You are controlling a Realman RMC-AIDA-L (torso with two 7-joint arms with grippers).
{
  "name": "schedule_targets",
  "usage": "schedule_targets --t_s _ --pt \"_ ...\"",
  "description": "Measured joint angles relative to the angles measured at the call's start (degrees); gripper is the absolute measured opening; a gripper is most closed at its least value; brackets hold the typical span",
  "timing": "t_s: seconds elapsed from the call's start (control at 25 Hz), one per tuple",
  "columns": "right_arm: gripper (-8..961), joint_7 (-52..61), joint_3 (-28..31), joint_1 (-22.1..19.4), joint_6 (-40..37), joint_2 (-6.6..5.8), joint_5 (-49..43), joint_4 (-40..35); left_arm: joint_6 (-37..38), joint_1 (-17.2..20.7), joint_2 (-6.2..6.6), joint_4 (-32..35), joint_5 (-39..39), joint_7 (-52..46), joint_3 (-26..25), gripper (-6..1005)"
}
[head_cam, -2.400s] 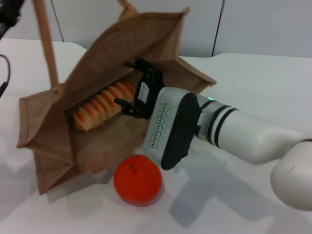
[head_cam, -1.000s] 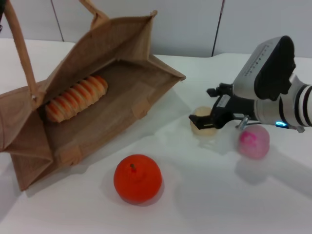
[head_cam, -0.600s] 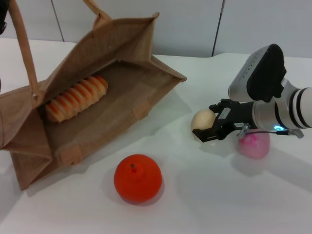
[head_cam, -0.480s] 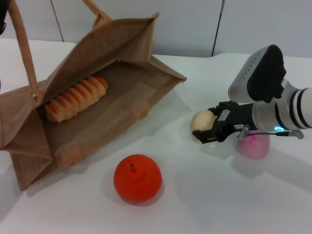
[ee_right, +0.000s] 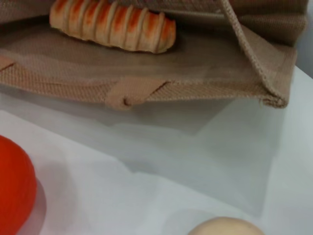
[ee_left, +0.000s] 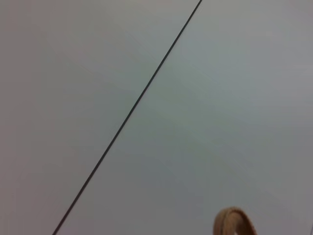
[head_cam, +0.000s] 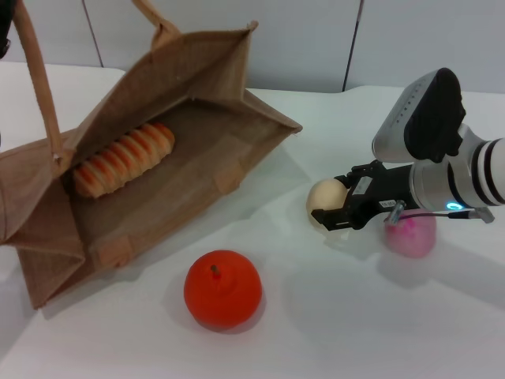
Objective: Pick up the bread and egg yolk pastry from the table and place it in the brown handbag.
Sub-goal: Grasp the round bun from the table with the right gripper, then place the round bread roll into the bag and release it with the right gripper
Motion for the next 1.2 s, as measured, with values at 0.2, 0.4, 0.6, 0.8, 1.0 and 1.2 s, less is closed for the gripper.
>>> schedule_targets --t_s 0.2,0.4,0.6,0.8,1.0,1.2 --pt "719 -0.16 0.04 -0.95 -0.57 0.00 0.02 -2.26 0.34 -0.26 0.01 0.00 0.11 0.00 0.53 114" --pt "683 -3.54 2.47 -4.13 -4.35 0.11 0.98 -9.22 0.61 -0.82 0.01 0.00 0.94 0.00 0.55 114" --pt "647 -12.38 5.76 -4.86 -14.68 0.03 10.46 -12.45 0.76 -2.57 0.01 0.00 3.54 -0.02 0.57 114" --pt "608 -19.37 6.38 -2.29 -20.47 0.25 16.90 -10.02 0.67 -5.60 -0.05 -0.07 6.95 -0.40 0.64 114" --pt "589 -24.65 0.22 4.74 -14.57 0.66 24.16 -0.70 -0.50 -7.87 -0.07 -0.59 9.70 -0.87 0.64 114" --pt "582 -31.58 -12.32 9.21 -0.63 1.01 35.45 3.74 -1.92 -9.96 -0.05 -1.27 11.97 -1.79 0.63 114"
